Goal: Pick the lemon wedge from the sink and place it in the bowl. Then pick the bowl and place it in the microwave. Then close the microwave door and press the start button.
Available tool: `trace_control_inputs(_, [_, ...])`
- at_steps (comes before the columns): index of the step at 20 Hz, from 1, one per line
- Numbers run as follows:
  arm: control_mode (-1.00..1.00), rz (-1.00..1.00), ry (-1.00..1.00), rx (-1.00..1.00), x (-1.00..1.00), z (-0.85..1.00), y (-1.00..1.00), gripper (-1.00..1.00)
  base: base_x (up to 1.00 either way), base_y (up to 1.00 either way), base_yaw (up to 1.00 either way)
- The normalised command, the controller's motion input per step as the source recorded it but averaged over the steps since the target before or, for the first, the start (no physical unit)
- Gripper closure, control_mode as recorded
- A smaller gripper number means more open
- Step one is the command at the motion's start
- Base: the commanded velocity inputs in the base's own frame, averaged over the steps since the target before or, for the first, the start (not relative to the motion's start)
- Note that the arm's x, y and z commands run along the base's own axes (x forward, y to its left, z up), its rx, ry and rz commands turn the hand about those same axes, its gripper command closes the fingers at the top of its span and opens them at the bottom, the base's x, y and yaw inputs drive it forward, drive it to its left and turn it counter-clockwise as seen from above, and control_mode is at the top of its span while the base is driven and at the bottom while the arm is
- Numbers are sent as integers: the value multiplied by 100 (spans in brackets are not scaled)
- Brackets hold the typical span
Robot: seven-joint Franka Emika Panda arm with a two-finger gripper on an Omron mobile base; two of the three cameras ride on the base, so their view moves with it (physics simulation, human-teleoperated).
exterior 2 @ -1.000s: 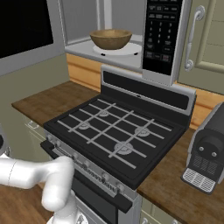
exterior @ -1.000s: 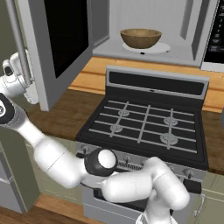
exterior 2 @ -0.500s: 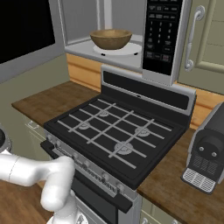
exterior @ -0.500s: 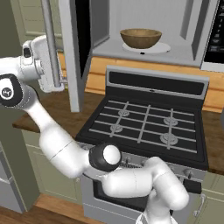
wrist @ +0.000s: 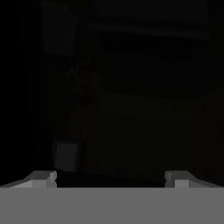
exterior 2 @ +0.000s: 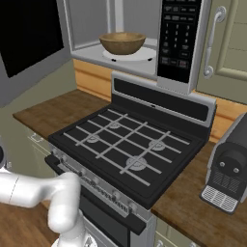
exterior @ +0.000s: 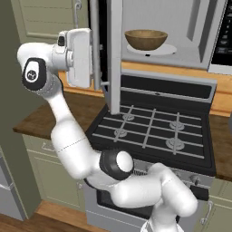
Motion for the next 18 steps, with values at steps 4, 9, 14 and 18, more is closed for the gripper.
trace_control_inputs(4, [-100,-1,0,10,0,0,-100,-100,0,0,0])
trace_control_inputs(9, [-100,0,0,7,0,0,-100,-100,0,0,0])
trace_control_inputs(14, [-100,14,0,21,10,0,-100,-100,0,0,0])
trace_control_inputs(18, [-100,24,0,23,0,3,-100,-100,0,0,0])
